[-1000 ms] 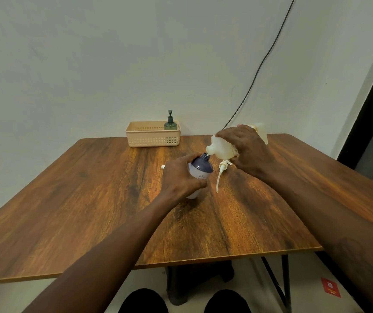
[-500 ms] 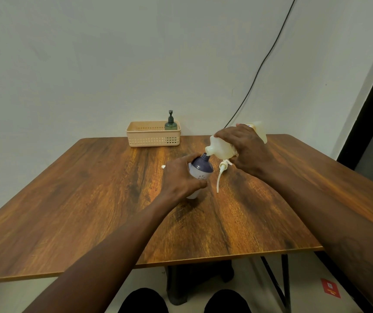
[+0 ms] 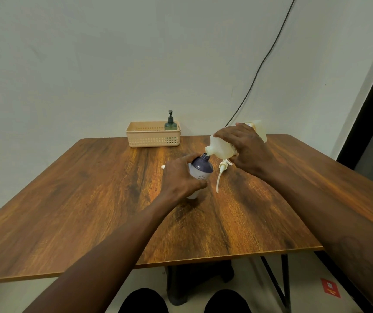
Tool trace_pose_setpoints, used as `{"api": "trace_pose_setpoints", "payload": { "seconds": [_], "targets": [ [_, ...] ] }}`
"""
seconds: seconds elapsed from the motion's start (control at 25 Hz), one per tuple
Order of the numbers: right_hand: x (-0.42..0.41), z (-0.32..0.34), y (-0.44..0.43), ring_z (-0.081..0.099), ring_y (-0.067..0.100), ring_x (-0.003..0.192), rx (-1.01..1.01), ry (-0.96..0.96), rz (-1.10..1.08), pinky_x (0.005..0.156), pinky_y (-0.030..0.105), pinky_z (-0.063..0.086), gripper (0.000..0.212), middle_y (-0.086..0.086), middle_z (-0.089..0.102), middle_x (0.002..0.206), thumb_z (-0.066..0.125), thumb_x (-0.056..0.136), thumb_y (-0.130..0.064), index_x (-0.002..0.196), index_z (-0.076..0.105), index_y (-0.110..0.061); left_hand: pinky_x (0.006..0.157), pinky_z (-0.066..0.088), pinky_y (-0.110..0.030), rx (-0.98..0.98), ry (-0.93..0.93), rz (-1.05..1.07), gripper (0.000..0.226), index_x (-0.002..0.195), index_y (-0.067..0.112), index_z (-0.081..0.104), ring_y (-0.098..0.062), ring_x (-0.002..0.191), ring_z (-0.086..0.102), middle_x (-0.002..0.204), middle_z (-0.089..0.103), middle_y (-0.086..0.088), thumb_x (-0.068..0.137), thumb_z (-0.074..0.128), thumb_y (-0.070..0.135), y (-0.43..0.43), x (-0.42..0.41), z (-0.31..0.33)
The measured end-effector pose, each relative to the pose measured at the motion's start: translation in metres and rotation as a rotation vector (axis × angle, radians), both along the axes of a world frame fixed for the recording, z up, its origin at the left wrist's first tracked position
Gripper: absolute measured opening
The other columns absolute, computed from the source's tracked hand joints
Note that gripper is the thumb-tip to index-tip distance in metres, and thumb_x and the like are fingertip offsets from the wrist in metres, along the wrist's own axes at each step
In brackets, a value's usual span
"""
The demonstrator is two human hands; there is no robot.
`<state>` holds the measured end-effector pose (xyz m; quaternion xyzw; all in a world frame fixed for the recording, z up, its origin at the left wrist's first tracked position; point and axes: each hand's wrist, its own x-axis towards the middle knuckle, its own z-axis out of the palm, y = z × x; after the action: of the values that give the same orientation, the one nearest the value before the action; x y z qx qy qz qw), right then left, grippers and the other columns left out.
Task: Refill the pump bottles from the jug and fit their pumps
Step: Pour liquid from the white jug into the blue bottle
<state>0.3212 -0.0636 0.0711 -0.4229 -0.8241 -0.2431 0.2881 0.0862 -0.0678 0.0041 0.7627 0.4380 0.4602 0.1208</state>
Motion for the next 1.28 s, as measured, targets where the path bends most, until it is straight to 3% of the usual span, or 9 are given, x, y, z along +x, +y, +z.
{"api": "trace_pose_setpoints", "payload": {
  "seconds": [0.16,0.56,0.76,1.08,1.28],
  "targets": [
    [0.0001,0.0004,0.0007,0.061,0.030,0.124,0.019,-0.006,0.006,0.115,0.051,0.036,0.079,0.008,0.067,0.133,0.093,0.063,-0.007,0.135,0.061,-0.015,0.085,0.055,-0.026,0.009,-0.002,-0.005,0.085,0.136,0.026,0.065,-0.008,0.102,0.065,0.120,0.073,0.007,0.057,0.092,0.040,-0.0010,0.0001,-0.0005],
    [0.0021,0.0018,0.0010,0.061,0.032,0.125,0.018,-0.017,0.002,0.116,0.054,0.035,0.081,0.010,0.066,0.134,0.095,0.062,-0.007,0.135,0.061,-0.014,0.089,0.057,-0.033,0.011,0.019,-0.002,0.087,0.137,0.025,0.064,-0.010,0.105,0.066,0.122,0.073,0.005,0.057,0.091,0.042,-0.0002,0.0017,0.0001],
    [0.0034,0.0031,0.0009,0.061,0.032,0.125,0.037,-0.031,-0.002,0.116,0.047,0.028,0.080,0.010,0.067,0.134,0.095,0.061,-0.006,0.134,0.062,-0.014,0.090,0.058,-0.036,0.014,0.029,-0.003,0.085,0.136,0.025,0.065,-0.011,0.104,0.066,0.120,0.073,0.005,0.057,0.091,0.042,-0.0002,0.0025,0.0004],
    [0.0033,0.0078,-0.0005,0.058,0.030,0.129,0.011,-0.082,-0.018,0.118,0.053,0.031,0.081,0.009,0.065,0.138,0.094,0.064,-0.008,0.137,0.059,-0.017,0.089,0.053,-0.027,0.015,0.042,0.005,0.086,0.139,0.024,0.063,-0.010,0.106,0.065,0.124,0.072,0.004,0.059,0.092,0.040,0.0008,0.0026,0.0012],
    [0.0012,0.0102,-0.0004,0.059,0.030,0.128,0.038,-0.132,-0.021,0.118,0.051,0.030,0.084,0.009,0.065,0.137,0.094,0.062,-0.005,0.137,0.060,-0.016,0.090,0.054,-0.029,0.002,0.037,0.003,0.087,0.139,0.025,0.062,-0.012,0.106,0.065,0.123,0.072,0.004,0.059,0.092,0.039,-0.0004,0.0029,0.0025]
  ]
}}
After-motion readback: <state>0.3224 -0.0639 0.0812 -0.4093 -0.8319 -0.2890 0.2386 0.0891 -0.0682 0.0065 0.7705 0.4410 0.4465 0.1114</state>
